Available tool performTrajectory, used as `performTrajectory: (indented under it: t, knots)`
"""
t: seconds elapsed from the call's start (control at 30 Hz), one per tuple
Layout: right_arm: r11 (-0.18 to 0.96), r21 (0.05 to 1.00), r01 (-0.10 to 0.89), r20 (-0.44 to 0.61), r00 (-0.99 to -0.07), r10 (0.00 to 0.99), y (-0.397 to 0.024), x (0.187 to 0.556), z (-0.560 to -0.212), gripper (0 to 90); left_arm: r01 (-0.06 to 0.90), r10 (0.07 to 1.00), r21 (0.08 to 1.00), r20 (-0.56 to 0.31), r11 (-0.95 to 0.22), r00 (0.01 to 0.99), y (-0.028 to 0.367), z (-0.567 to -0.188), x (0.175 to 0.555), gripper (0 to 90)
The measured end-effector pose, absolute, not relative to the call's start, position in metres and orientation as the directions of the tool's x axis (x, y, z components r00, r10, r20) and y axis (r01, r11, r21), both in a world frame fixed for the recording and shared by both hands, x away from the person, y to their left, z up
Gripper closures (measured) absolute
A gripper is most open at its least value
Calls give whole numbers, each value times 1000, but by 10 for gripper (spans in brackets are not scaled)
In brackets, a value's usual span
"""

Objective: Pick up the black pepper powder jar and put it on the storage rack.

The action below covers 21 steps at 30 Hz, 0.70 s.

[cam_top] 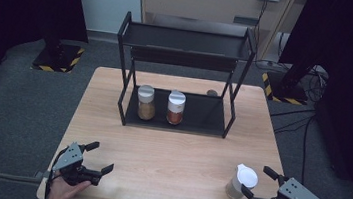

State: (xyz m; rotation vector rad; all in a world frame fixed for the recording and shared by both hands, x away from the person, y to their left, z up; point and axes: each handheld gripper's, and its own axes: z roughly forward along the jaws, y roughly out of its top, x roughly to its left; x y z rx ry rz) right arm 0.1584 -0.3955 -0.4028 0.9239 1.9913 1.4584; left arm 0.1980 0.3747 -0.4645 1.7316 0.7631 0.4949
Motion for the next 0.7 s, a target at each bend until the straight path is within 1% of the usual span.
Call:
performTrajectory:
  t: [0.23,0.47,0.7]
  knots:
    - [204,947,249,4,-644,765,-391,160,-393,26,243,711,955,-53,-169,702,374,-464,198,20]
    - [239,929,282,-6,-635,773,-383,164,-385,32,244,711,956,-56,-166,701,375,-465,198,20]
    - [272,902,334,-7,-619,785,-372,172,-382,41,244,711,955,-55,-166,701,375,-464,198,20]
